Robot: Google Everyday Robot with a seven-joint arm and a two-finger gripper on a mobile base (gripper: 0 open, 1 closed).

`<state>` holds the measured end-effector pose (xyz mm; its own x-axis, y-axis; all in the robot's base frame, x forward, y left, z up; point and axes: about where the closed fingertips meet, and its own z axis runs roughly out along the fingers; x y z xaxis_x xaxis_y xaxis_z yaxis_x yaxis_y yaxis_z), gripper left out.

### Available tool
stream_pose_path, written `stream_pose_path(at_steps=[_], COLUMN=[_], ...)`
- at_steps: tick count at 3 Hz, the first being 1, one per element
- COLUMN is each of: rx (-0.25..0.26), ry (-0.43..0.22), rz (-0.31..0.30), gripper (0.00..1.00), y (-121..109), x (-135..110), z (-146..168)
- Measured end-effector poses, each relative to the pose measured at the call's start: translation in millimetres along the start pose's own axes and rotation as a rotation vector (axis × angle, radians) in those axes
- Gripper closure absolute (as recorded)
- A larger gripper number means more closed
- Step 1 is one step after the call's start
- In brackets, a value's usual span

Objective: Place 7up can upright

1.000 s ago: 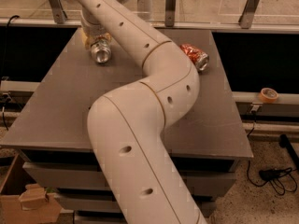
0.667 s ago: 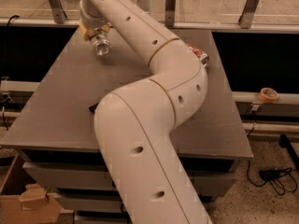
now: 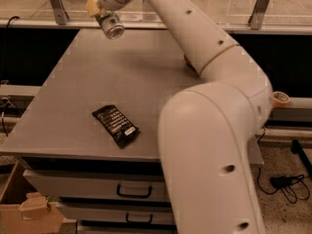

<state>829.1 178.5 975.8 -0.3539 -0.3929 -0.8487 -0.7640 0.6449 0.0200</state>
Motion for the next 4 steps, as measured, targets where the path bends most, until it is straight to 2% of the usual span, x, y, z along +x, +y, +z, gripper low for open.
stream_pose_path(at_steps=[1, 2, 3, 4], rx=[-0.096, -0.146, -0.144, -0.117], ry=[-0.177, -0.283, -0.316, -0.321], rz=[-0.009, -0.064, -0.199, -0.271], gripper=[1.0, 1.0, 1.0, 1.0], y=[-10, -19, -27, -36], x=[-3, 2, 24, 31], z=[-49, -116, -187, -196])
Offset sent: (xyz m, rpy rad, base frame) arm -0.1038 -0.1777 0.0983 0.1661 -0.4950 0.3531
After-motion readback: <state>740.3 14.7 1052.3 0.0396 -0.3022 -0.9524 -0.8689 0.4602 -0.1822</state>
